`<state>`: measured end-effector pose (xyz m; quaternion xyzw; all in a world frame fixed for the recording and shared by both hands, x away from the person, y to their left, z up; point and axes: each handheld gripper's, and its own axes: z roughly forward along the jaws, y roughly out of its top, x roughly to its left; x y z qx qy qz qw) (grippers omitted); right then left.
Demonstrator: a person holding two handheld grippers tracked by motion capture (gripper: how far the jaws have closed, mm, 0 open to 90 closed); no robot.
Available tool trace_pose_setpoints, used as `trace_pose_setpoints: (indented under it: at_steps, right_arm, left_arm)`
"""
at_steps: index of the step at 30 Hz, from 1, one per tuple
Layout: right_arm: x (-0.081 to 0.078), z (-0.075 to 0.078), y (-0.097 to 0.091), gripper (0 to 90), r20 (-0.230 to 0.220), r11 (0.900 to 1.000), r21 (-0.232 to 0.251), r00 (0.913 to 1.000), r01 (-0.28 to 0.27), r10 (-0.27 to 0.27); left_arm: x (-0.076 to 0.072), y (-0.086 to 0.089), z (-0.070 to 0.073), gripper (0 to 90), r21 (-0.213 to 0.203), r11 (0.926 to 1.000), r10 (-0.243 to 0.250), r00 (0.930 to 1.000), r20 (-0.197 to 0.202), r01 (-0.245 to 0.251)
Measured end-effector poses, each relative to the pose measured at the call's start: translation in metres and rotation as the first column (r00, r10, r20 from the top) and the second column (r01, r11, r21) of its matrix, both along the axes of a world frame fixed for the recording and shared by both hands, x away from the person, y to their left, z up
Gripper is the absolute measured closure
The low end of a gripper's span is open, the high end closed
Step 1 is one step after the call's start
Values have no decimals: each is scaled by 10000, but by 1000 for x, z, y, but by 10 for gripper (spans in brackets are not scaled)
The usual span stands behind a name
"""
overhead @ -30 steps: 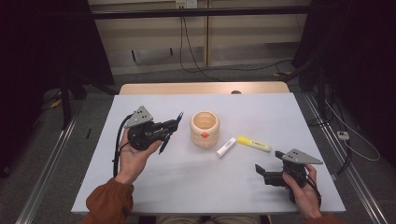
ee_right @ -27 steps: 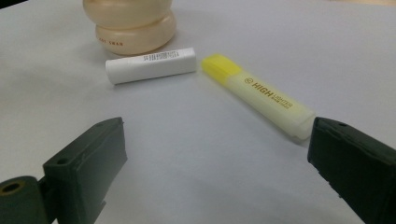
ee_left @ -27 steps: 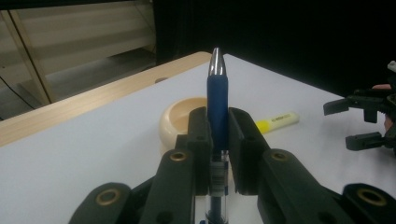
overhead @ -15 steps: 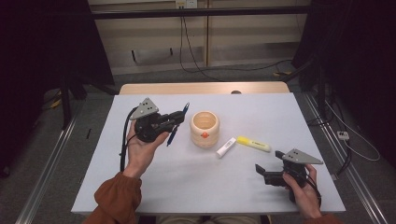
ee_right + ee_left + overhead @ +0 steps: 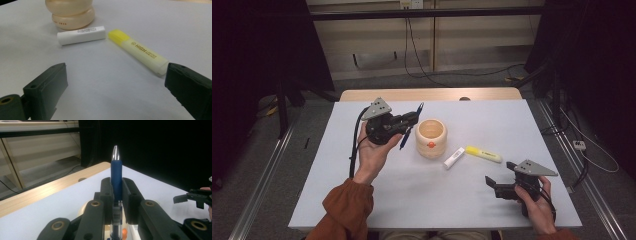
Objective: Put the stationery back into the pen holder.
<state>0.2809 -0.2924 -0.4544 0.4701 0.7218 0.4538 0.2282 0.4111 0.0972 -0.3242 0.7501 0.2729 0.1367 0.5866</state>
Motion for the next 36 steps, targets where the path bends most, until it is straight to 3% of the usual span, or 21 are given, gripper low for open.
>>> trace_pose_setpoints:
  at_steps: [21,36]
  right_arm:
    - [-1,0,-1,40,-43,9999,8,9999,107,-107]
    - [-1,0,-1,40,-20,10000,30,10000,68,-68]
  left_arm:
    - [22,-33,3,803,-257,9992,-312,9995,22,313]
    - [36,-47,6,802,-445,9989,-113,9999,120,118]
